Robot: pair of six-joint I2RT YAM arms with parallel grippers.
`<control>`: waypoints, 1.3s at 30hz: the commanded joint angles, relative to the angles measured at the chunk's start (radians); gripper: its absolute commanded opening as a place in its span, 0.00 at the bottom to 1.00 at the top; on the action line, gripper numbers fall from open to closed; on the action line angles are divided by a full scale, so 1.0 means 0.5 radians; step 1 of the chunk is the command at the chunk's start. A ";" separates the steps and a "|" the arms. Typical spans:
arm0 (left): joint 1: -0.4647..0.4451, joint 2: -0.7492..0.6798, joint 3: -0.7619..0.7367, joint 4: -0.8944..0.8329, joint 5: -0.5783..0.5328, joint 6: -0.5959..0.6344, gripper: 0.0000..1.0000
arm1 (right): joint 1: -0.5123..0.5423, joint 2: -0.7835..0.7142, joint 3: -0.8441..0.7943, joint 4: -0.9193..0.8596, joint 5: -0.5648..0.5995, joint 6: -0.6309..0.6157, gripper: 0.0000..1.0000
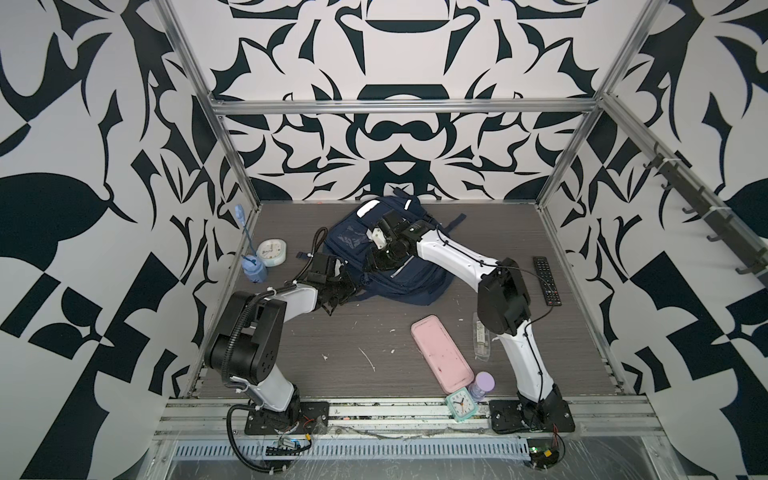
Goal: Pack the student bag
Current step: 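Release the bag and move both grippers down onto the pink pencil case, then grasp the pink pencil case's two ends with the left and right grippers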
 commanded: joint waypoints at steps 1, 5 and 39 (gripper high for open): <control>-0.008 -0.077 0.062 -0.136 0.036 0.063 0.45 | -0.007 -0.325 -0.182 0.031 0.111 -0.068 0.57; -0.016 -0.236 0.049 -0.277 0.043 0.130 0.58 | -0.022 -0.659 -0.598 0.068 0.209 -0.105 0.59; -1.274 0.071 -0.057 0.096 0.408 -0.051 0.72 | -0.246 -1.676 -2.383 0.219 0.230 0.146 0.76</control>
